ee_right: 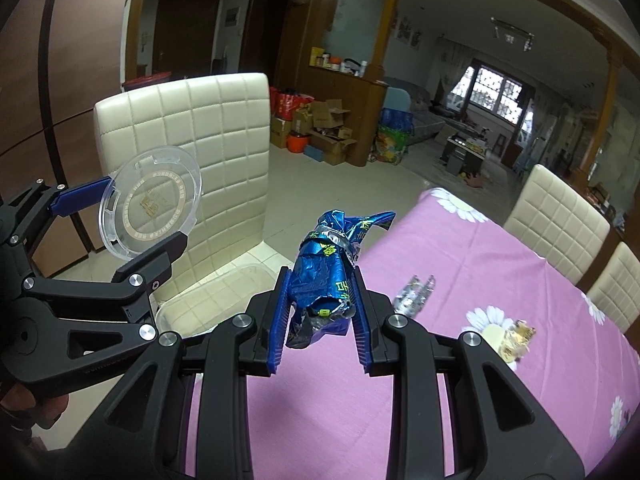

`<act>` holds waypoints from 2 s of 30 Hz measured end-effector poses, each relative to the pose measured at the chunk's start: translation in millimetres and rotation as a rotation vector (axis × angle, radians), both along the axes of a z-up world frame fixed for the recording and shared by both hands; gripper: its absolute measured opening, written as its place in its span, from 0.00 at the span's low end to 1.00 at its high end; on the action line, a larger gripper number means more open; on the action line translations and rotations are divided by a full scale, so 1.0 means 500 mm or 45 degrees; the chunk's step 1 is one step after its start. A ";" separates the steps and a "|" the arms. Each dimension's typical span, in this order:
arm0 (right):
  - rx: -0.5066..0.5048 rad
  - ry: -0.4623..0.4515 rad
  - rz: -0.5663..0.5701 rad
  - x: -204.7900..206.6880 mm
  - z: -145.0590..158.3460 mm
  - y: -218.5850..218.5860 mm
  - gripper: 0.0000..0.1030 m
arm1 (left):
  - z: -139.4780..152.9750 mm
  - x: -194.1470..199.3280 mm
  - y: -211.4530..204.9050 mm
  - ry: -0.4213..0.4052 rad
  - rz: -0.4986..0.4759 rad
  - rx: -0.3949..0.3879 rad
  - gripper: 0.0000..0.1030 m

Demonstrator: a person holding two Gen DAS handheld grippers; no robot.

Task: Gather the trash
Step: 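Carry the clear lid and blue wrapper over the clear bin with both grippers, then open the right gripper to drop the wrapper while the left drops the lid into the bin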

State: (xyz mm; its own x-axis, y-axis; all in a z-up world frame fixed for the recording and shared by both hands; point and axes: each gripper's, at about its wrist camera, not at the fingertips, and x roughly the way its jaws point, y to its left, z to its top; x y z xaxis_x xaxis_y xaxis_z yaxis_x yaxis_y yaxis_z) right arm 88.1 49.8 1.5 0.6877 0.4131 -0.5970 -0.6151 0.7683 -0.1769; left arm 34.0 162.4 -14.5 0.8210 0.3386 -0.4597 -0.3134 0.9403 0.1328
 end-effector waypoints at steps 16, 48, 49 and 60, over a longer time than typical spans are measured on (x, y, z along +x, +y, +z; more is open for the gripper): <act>-0.059 0.095 0.111 0.035 -0.046 0.101 0.30 | -0.040 0.008 0.081 0.080 0.086 -0.042 0.81; -0.051 0.125 0.072 0.103 -0.075 0.117 0.66 | -0.074 0.078 0.113 0.149 0.128 -0.091 0.81; -0.050 0.125 0.070 0.103 -0.075 0.114 0.66 | -0.075 0.080 0.111 0.150 0.125 -0.092 0.81; -0.041 0.124 0.026 0.104 -0.078 0.069 0.68 | -0.065 0.079 0.095 0.148 0.109 -0.089 0.81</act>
